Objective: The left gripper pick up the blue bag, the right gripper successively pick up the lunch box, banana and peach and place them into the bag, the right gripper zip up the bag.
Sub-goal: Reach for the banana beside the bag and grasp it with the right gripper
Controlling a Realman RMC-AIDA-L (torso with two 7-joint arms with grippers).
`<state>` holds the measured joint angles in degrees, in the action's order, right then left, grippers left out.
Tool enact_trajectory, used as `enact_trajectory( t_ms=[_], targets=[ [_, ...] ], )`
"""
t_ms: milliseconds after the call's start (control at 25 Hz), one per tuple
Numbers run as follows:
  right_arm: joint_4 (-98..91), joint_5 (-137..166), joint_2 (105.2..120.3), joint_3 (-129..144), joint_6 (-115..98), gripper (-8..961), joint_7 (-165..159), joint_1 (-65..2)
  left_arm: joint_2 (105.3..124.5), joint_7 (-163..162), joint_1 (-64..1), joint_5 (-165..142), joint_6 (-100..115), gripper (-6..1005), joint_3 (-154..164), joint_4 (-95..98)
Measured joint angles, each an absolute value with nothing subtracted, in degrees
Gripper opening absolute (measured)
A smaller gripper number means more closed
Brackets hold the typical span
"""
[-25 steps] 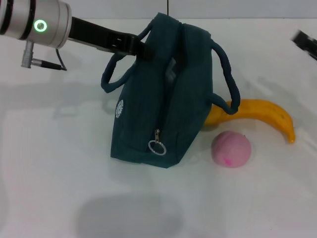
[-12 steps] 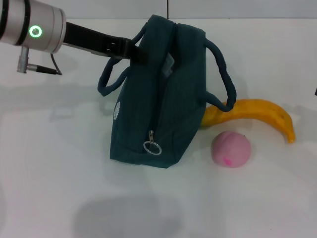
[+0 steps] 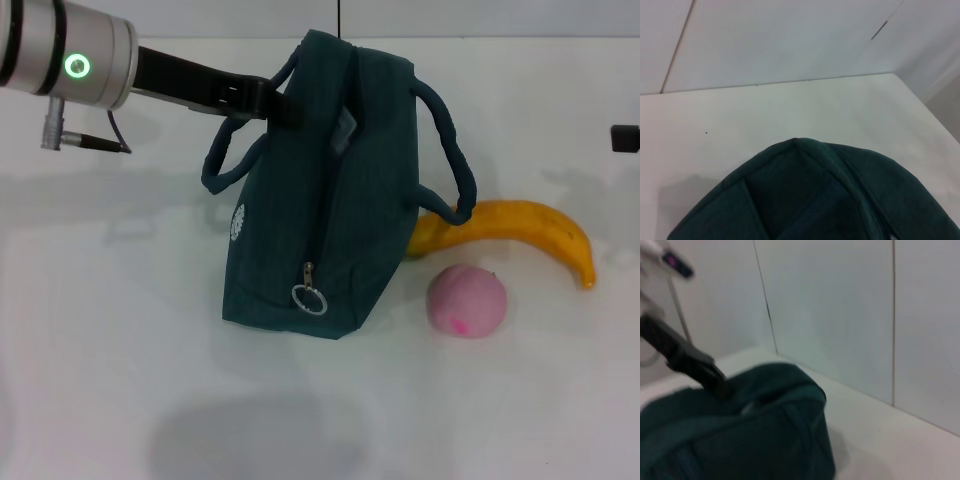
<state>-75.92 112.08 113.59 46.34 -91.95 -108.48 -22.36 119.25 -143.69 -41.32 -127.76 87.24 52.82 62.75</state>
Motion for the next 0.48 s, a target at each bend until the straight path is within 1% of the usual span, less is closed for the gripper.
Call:
enact_trajectory(
  t_ms=[160, 320, 480],
  targets=[
    [-79.8, 123.2, 114.02, 49.9, -91.6, 710, -112.5, -27.0, 119.28, -143.8, -41.6, -127.7, 87.2, 50, 52.8, 62.7],
    [-77.8, 131.1, 114.07, 55.3, -91.8, 785, -115.2, -31.1, 119.27, -143.9, -41.9, -127.6, 86.9, 50, 52.8, 62.7],
    [-75.4, 135.2, 114.68, 58.5, -91.0, 866, -115.8, -33.3, 119.33, -144.0, -41.8, -127.3, 86.6, 50, 52.9, 62.7]
  ],
)
